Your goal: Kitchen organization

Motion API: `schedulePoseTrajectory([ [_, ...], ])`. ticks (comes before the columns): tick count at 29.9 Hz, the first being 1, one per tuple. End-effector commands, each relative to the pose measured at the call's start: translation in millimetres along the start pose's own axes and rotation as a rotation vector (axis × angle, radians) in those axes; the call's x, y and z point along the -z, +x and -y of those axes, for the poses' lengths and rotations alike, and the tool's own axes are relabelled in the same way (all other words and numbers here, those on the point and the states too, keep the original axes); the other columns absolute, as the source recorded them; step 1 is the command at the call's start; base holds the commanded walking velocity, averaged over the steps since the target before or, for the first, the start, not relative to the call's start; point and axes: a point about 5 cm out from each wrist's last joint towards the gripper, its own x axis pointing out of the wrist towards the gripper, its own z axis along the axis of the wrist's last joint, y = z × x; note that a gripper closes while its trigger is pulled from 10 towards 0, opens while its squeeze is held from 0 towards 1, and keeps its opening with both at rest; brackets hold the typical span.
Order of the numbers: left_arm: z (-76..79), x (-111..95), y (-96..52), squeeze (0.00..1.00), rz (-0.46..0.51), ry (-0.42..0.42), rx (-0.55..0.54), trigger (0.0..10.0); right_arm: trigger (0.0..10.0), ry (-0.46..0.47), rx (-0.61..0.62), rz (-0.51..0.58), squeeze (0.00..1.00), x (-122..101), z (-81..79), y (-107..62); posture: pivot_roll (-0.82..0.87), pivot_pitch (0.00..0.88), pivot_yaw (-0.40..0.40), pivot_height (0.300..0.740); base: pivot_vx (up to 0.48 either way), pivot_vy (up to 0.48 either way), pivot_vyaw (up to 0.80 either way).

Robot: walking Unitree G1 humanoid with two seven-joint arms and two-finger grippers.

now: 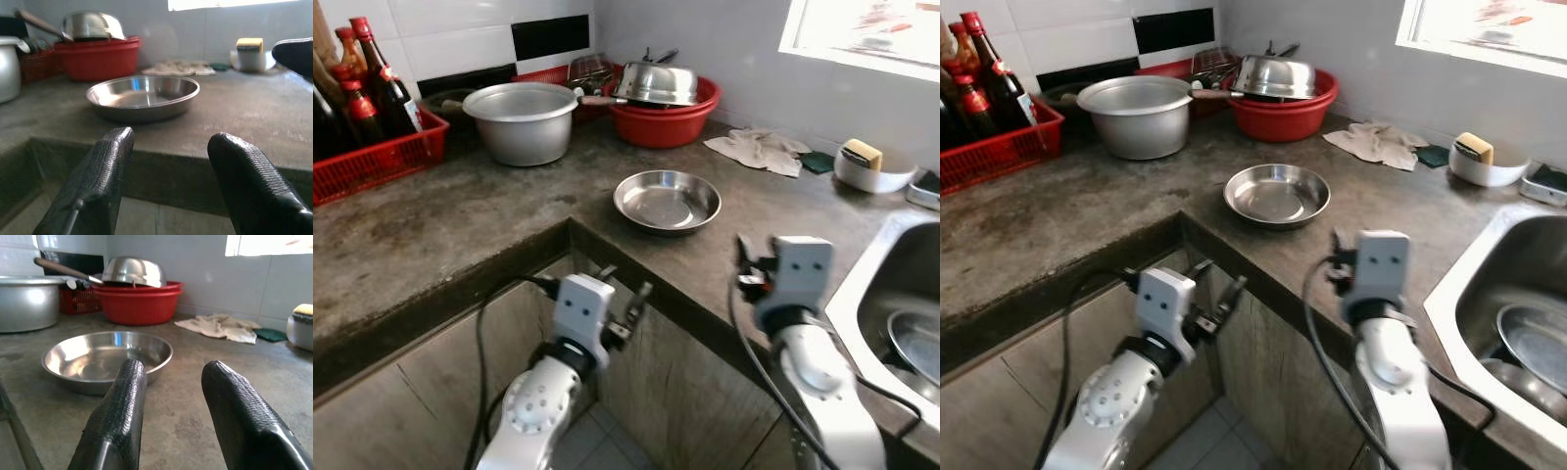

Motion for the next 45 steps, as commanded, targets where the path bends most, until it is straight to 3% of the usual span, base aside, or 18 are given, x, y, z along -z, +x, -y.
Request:
schedulePoseTrajectory([
  [1, 4.3, -1, 1.8, 0.0, 0.006, 0.002, 0.012, 10.0, 10.0, 0.003, 0.023, -0.008, 0.0, 0, 6.1, 0.2, 0.06, 0.008, -0.023, 0.74, 0.0, 0.0, 0.0],
  [6, 4.2, -1, 1.9, 0.0, 0.002, 0.009, 0.008, 10.0, 10.0, 0.042, -0.006, 0.0, 0.0, -4, 1.4, 2.1, 0.06, 0.011, -0.024, 0.74, 0.0, 0.0, 0.0],
  [11, 2.0, -2, 3.3, 0.0, 0.007, 0.028, -0.009, 10.0, 10.0, 0.011, -0.044, 0.013, 0.0, -6, -3.6, 5.0, 0.06, 0.012, -0.024, 0.74, 0.0, 0.0, 0.31],
  [21, 1.4, -1, 3.1, 0.0, 0.0, 0.039, -0.017, 10.0, 10.0, 0.017, -0.054, -0.012, 0.0, -5, -6.0, 11.1, 0.06, 0.011, -0.025, 0.74, 0.391, 0.0, 0.32],
  [29, 2.2, 0, 3.3, 0.0, 0.001, 0.024, -0.016, 10.0, 10.0, 0.011, -0.044, -0.012, 0.0, -6, -2.9, 15.7, 0.06, 0.005, -0.029, 0.74, 0.448, 0.0, 0.0],
  [39, 2.2, 0, 3.3, 0.0, 0.001, 0.026, -0.019, 10.0, 10.0, -0.008, -0.021, -0.073, 0.0, -5, 2.6, 29.3, 0.06, 0.003, -0.029, 0.74, 0.0, 0.0, 0.0],
  [40, 2.4, 0, 2.9, 0.0, 0.002, 0.026, -0.017, 10.0, 10.0, -0.008, -0.014, -0.09, 1.0, -6, 3.9, 34.9, 0.07, 0.004, -0.032, 0.74, 0.0, 0.0, 0.0],
  [45, 3.5, 0, 1.4, 0.0, 0.0, 0.023, -0.016, 10.0, 10.0, -0.048, 0.02, -0.191, 0.98, -2, 6.5, 51.2, 0.07, 0.013, -0.037, 0.74, 0.0, 0.0, 0.0],
])
